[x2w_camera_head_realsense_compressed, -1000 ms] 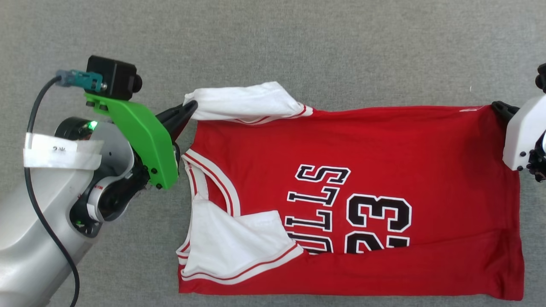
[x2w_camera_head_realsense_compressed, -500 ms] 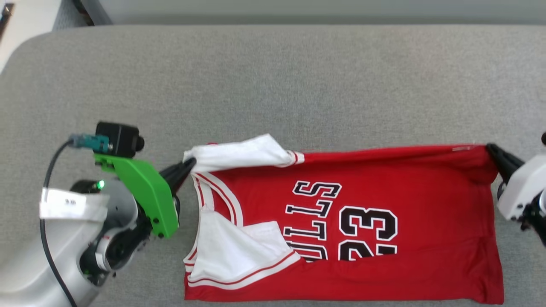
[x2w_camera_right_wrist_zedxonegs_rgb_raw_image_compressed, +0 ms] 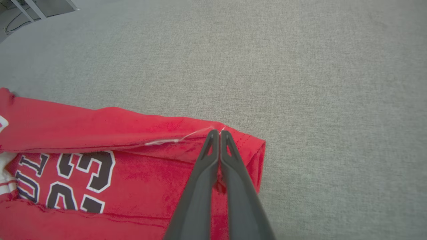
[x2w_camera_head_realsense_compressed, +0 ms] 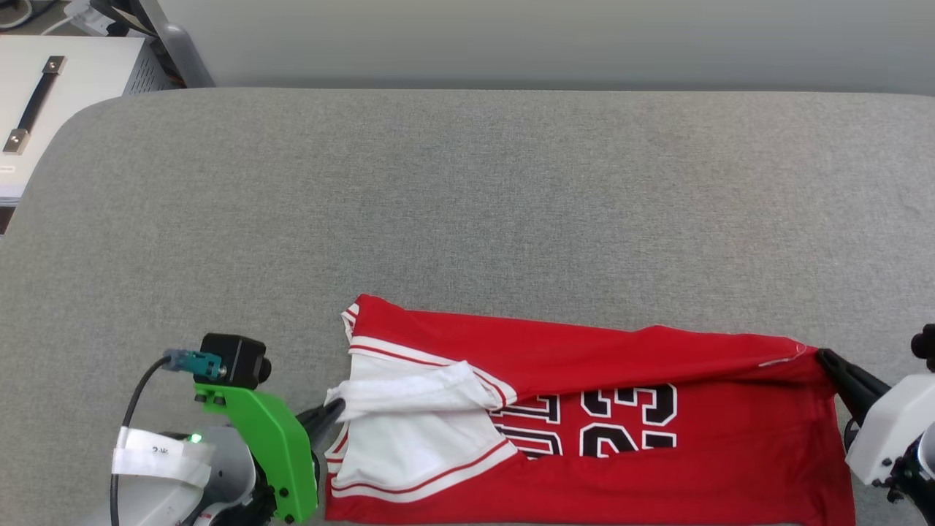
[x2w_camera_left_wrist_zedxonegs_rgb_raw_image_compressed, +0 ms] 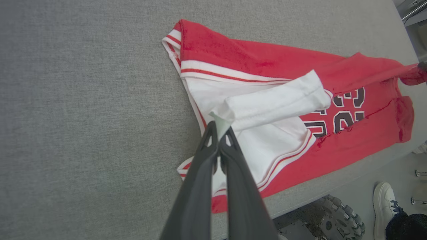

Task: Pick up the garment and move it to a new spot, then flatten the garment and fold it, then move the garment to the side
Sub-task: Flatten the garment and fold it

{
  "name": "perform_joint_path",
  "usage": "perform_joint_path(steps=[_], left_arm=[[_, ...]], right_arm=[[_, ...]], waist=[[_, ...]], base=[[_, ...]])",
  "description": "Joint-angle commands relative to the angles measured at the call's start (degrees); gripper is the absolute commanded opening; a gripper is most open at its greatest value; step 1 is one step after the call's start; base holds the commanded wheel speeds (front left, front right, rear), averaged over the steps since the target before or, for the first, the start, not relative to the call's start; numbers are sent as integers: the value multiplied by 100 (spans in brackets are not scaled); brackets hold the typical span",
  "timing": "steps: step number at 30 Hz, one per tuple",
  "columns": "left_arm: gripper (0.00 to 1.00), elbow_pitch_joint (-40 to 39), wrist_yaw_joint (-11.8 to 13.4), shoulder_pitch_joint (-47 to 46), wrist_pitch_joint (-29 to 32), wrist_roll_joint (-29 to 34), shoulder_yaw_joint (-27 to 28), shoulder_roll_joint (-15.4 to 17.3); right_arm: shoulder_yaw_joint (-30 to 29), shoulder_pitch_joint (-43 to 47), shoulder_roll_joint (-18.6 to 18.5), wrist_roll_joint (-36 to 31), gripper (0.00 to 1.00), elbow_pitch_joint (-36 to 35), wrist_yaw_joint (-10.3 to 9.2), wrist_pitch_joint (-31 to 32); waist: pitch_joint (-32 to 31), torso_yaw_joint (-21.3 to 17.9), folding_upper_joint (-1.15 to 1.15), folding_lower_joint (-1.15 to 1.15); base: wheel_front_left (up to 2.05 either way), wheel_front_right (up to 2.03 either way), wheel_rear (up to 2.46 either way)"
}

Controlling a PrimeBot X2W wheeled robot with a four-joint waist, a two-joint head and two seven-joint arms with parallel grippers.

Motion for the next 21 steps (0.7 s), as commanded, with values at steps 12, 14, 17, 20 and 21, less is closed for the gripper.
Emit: perform_joint_path(steps=[12, 14, 17, 20, 21], left_arm=[[0, 397, 83, 109, 347, 519, -555, 130], [0, 458, 41, 82, 339, 540, -600, 26], [0, 609, -25, 53, 275, 606, -668, -127], [0, 768, -115, 27, 207, 654, -730, -273], [0, 814, -135, 17, 189, 670, -743, -305]], right_arm=[[523, 508, -592, -280, 0, -281, -4, 285], [571, 525, -627, -347, 0, -244, -4, 276], [582, 534, -601, -355, 0, -190, -4, 231], [620, 519, -579, -374, 0, -145, -4, 197], [635, 511, -572, -375, 0, -131, -4, 196]], waist=[[-35, -44, 0, 0], [-21, -33, 0, 0], [13, -23, 0, 0], [53, -24, 0, 0], [66, -26, 0, 0]], base=[[0, 0, 0], [0, 0, 0], [0, 0, 0], [0, 0, 0], [0, 0, 0]])
